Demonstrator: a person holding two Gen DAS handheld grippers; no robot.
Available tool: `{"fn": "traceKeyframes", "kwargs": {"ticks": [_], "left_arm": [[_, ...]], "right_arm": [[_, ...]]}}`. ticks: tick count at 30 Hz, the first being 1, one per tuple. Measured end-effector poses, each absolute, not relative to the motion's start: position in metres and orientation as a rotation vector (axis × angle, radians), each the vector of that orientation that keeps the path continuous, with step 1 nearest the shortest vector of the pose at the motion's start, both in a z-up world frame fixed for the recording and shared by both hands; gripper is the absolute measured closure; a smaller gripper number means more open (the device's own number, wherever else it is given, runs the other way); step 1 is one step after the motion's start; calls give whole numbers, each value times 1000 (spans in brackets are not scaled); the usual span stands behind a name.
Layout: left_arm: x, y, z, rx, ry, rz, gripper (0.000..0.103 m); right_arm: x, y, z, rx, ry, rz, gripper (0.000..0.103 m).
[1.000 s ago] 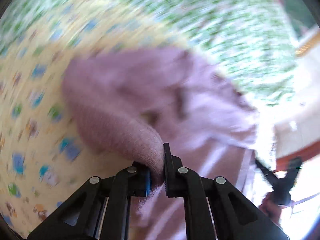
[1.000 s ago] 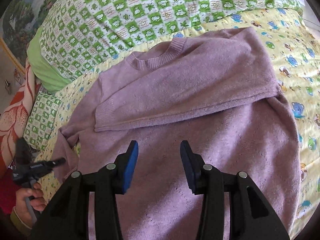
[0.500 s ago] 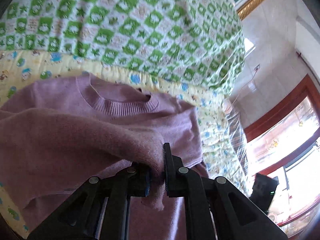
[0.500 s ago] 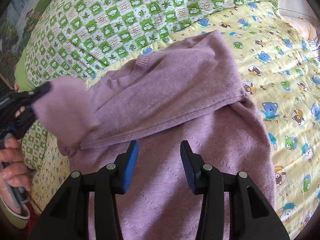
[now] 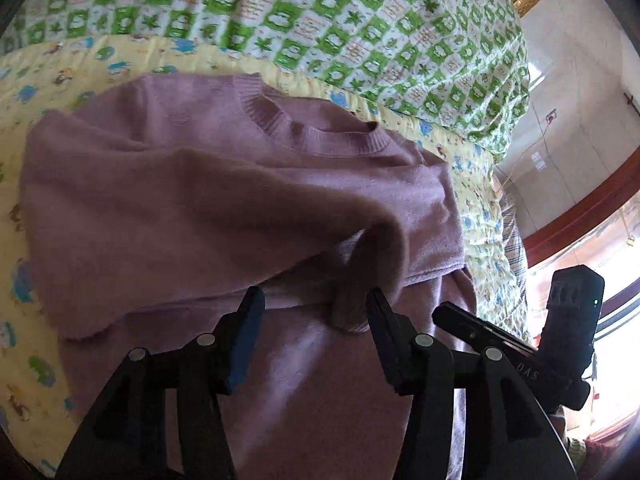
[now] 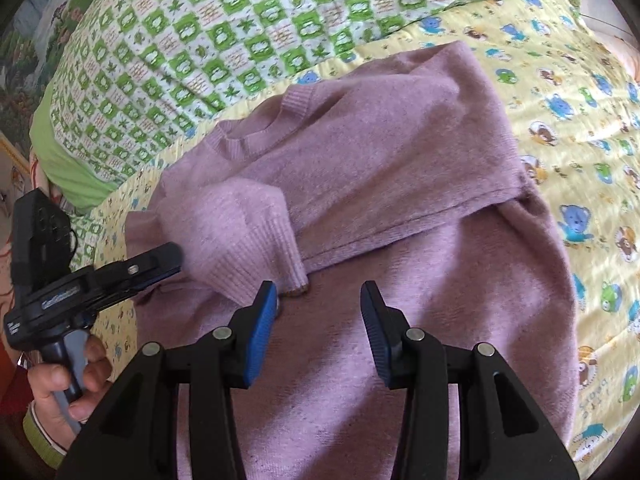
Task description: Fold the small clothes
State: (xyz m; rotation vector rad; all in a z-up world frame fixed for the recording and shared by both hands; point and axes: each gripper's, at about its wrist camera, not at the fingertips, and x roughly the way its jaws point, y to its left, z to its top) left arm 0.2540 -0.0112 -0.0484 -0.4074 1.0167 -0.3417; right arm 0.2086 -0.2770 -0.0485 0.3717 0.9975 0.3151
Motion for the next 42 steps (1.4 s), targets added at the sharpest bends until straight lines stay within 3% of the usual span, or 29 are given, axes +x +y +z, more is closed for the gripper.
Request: {"fn": "traceKeyframes", "kwargs": {"ticks": [5, 7, 10, 16, 18, 19, 20, 28, 32, 36, 42], "left_arm": [[227, 46, -58, -398, 1006, -126, 38], [224, 61, -71, -384, 1039, -60, 37], [226, 72, -87, -343, 1077, -2, 37], [245, 70, -105, -247, 1085, 111, 36], [254, 71, -108, -226, 1076, 174, 38], [258, 72, -108, -230, 1076, 192, 38], [262, 75, -107, -240, 1072, 208, 40], [276, 86, -91, -313, 1015, 235, 42], [278, 77, -101, -309, 1047, 243, 53], [272, 81, -106, -359, 1052, 260, 54], [264, 87, -108, -425, 1041, 257, 53]], "right_arm": [[218, -249, -50, 316, 1000, 393, 58], [224, -234, -52, 264, 997, 415, 57], [236, -214, -58, 154, 996, 380, 46], [255, -199, -69, 7, 989, 324, 46], [264, -200, -73, -21, 1011, 335, 65], [269, -201, -71, -36, 1018, 344, 90], [274, -203, -65, -57, 1010, 343, 94], [266, -264, 85, -185, 509, 234, 96], [278, -283, 37, -299, 608, 197, 96], [280, -296, -30, -338, 763, 193, 96], [281, -300, -9, -327, 641, 175, 96]]}}
